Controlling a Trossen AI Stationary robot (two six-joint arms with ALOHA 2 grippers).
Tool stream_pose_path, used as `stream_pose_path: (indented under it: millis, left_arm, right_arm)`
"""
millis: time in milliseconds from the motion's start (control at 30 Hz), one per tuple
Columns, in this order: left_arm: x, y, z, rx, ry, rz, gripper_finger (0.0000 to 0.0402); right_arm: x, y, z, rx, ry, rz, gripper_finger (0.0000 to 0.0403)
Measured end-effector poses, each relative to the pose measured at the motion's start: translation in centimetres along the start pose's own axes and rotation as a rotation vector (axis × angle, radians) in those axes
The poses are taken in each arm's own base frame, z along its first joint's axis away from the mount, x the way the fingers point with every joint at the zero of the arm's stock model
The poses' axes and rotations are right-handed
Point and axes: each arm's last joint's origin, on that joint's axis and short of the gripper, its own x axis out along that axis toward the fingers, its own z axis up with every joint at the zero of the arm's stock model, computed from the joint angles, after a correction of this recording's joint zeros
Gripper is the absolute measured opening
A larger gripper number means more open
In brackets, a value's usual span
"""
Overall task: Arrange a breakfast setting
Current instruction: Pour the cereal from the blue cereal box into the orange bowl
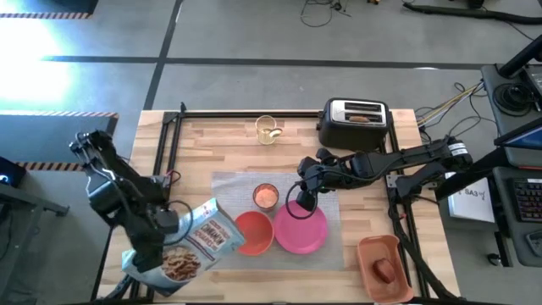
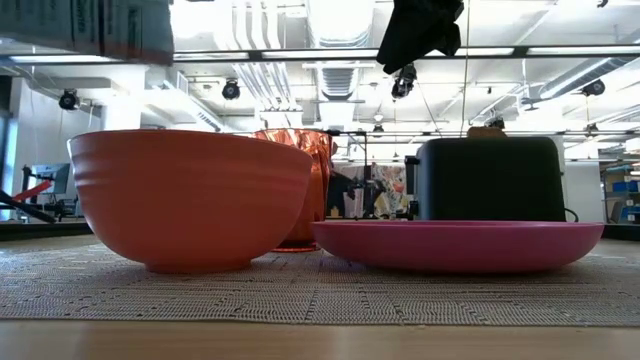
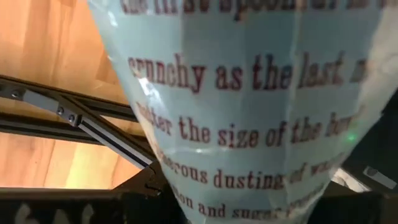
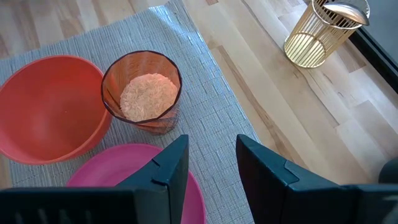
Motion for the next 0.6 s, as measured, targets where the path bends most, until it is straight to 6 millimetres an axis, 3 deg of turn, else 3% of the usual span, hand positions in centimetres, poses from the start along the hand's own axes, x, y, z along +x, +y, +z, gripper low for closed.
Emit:
stream_pose_path:
  millis: [200, 600]
  left_arm:
    - [0.8, -0.2, 2.1, -0.013, 0.101, 0.011, 0.0142]
    - [-0.1, 0.7, 4.6, -0.081, 0.167, -0.059, 0.0143]
  right_arm:
    - [0.0, 0.0, 0.0, 0.0, 0.0, 0.0, 0.0123]
    - [0.0, 0.0, 0.0, 0.0, 0.0, 0.0, 0.0123]
